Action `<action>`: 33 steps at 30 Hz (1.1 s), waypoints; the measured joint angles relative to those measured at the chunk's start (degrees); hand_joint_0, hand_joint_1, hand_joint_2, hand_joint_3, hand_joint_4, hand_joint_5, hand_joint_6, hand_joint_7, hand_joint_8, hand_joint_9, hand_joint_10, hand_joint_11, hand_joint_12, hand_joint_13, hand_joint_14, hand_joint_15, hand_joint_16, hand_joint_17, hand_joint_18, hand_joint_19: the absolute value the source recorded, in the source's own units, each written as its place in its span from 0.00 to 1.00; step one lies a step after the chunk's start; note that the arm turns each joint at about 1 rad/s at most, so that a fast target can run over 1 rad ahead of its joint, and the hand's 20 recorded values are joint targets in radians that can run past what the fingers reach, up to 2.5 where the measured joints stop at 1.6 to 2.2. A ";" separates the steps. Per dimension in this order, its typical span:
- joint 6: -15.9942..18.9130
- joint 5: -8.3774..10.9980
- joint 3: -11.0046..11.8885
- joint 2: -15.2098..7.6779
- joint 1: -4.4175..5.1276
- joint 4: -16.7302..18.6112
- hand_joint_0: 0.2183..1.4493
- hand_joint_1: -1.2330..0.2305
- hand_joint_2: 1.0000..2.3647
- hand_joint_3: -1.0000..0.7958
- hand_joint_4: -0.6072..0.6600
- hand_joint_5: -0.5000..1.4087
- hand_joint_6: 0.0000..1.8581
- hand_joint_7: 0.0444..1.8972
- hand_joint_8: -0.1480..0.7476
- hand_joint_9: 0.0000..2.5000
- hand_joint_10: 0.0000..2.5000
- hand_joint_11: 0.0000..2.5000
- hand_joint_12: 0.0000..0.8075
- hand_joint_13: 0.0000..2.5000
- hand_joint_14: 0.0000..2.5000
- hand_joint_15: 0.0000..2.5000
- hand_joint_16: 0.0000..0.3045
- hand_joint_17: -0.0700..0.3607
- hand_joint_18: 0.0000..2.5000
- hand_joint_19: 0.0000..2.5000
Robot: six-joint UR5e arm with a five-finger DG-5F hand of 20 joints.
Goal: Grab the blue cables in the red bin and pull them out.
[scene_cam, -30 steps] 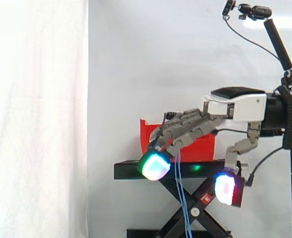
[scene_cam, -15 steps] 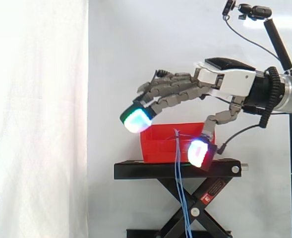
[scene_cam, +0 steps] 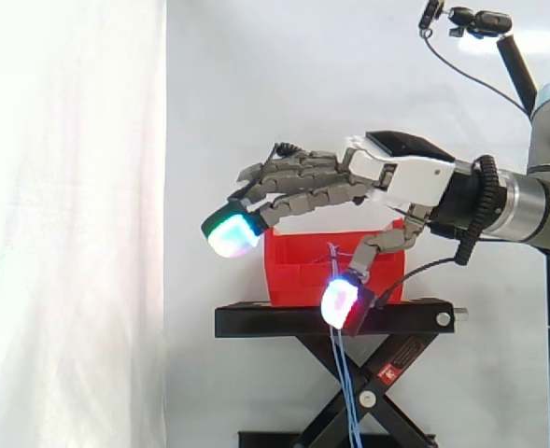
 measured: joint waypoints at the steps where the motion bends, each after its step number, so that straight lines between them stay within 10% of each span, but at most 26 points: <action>1: 0.03 -0.04 0.20 0.00 -0.09 -0.43 0.35 0.19 0.00 0.00 0.58 0.54 0.00 0.13 0.45 0.14 0.00 0.16 0.47 0.10 0.00 0.13 0.18 0.45 0.04 0.18; 18: 10.25 3.58 10.03 -0.06 -3.56 -23.69 0.37 0.18 0.00 0.00 0.60 0.56 0.01 0.16 0.45 0.17 0.00 0.17 0.46 0.11 0.00 0.13 0.18 0.45 0.06 0.18; 33: 8.13 -0.90 10.03 -1.68 -5.81 -21.99 0.40 0.13 0.00 0.00 0.63 0.63 0.01 0.29 0.44 0.17 0.01 0.18 0.46 0.12 0.00 0.12 0.17 0.44 0.07 0.17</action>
